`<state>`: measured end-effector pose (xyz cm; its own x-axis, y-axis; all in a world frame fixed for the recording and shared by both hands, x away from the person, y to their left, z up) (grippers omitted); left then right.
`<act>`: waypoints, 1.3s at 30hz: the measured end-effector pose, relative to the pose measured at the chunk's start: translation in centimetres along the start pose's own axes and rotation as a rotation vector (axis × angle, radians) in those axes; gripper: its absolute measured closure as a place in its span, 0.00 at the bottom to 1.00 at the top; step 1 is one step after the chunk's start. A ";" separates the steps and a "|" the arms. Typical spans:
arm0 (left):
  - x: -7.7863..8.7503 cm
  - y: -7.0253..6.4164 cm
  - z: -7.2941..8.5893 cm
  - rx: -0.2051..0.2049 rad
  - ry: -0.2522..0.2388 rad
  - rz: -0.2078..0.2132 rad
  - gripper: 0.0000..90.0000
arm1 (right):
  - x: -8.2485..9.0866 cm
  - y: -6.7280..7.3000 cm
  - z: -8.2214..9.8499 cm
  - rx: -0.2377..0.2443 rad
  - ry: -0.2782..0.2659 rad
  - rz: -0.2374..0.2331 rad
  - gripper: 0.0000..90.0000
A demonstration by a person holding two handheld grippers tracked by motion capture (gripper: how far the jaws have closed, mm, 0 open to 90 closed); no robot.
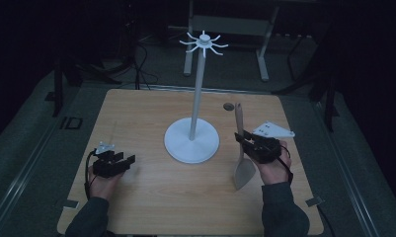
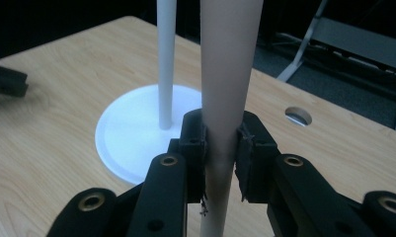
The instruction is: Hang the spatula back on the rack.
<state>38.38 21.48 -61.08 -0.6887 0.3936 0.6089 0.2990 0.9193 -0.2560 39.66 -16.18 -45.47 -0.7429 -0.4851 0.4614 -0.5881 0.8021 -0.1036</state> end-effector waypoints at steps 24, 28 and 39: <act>0.0 0.0 0.0 0.001 0.000 0.001 0.50 | 0.3 0.4 -3.2 -0.005 -0.086 0.009 0.84; 0.0 0.0 0.0 0.002 0.000 0.002 0.50 | 0.4 0.5 -3.6 -0.002 -0.094 0.009 0.84; 0.0 0.0 -0.1 0.005 -0.004 0.003 0.50 | 0.5 0.8 -4.9 0.000 -0.119 0.005 0.84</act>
<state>38.38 21.51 -61.02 -0.6905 0.3960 0.6053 0.2973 0.9183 -0.2615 40.36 -14.05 -40.97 -0.7787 -0.5189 0.3526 -0.5842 0.8047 -0.1060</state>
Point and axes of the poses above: each handheld gripper's, and its own axes: x roughly backward along the jaws, z roughly out of its underside, y roughly to its left, the point moved 10 cm from there along -x, roughly forward along the jaws, and after that the axes turned 2 degrees about z, right-handed, at the moved point
